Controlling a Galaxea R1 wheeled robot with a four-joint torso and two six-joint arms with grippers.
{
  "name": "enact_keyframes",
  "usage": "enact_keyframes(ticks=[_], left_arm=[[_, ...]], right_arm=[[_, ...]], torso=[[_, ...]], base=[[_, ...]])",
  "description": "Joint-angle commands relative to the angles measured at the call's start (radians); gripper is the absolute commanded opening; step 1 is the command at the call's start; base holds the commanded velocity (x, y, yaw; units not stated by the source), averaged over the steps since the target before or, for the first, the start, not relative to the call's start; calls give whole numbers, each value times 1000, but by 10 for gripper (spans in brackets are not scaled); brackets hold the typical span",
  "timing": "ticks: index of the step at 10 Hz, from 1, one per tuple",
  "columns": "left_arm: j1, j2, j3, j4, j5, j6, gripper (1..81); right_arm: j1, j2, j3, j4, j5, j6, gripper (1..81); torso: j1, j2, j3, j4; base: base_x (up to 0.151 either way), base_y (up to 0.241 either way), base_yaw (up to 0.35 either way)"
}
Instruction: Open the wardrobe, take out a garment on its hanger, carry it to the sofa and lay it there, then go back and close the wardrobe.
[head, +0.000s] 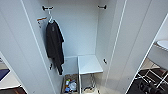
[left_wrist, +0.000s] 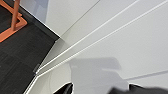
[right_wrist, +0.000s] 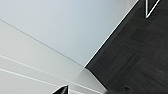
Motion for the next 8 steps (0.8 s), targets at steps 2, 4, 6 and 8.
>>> enact_keyframes(ticks=[2,4,6,8], left_arm=[[-108,54,-4,47,53,3,811],[-125,118,2,84,107,4,811],[-134,206,-1,115,176,4,811],[-136,278,-18,130,222,6,811]], right_arm=[[201,70,7,7,-2,53,811],[174,129,25,-2,3,52,811],[132,201,37,-37,7,52,811],[121,275,21,-70,7,52,811]], torso=[[0,0,0,0],[1,1,-1,0],[1,1,-1,0],[2,1,-1,0]], base=[[0,0,0],[0,0,0],[0,0,0],[0,0,0]])
